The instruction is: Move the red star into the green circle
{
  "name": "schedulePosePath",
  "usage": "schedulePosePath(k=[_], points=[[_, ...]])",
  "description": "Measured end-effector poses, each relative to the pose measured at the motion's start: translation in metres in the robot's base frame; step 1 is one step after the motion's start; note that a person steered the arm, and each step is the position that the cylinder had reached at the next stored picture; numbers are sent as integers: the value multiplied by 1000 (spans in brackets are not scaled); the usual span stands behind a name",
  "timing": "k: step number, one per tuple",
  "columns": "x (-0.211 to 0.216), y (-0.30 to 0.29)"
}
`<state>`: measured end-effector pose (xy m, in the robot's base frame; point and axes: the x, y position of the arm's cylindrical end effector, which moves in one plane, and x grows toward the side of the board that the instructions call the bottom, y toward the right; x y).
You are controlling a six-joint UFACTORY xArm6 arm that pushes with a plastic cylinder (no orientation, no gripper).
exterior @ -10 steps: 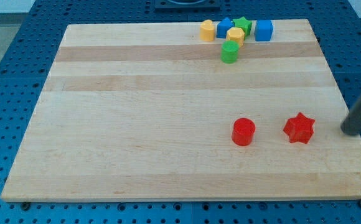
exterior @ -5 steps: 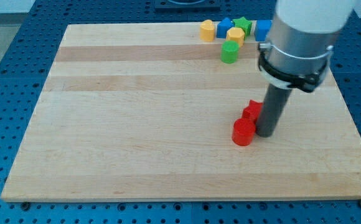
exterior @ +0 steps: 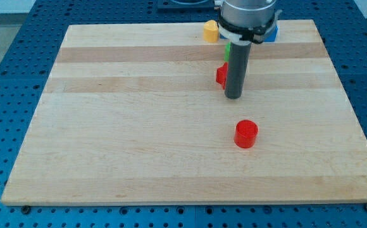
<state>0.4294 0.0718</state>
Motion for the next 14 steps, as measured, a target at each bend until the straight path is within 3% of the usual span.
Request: schedulePosePath(k=[2,4,5,6,7,14], points=[[-16,-31],[-47,-2],[-46,-3],[-13,4],[-10,41],[-64,10]])
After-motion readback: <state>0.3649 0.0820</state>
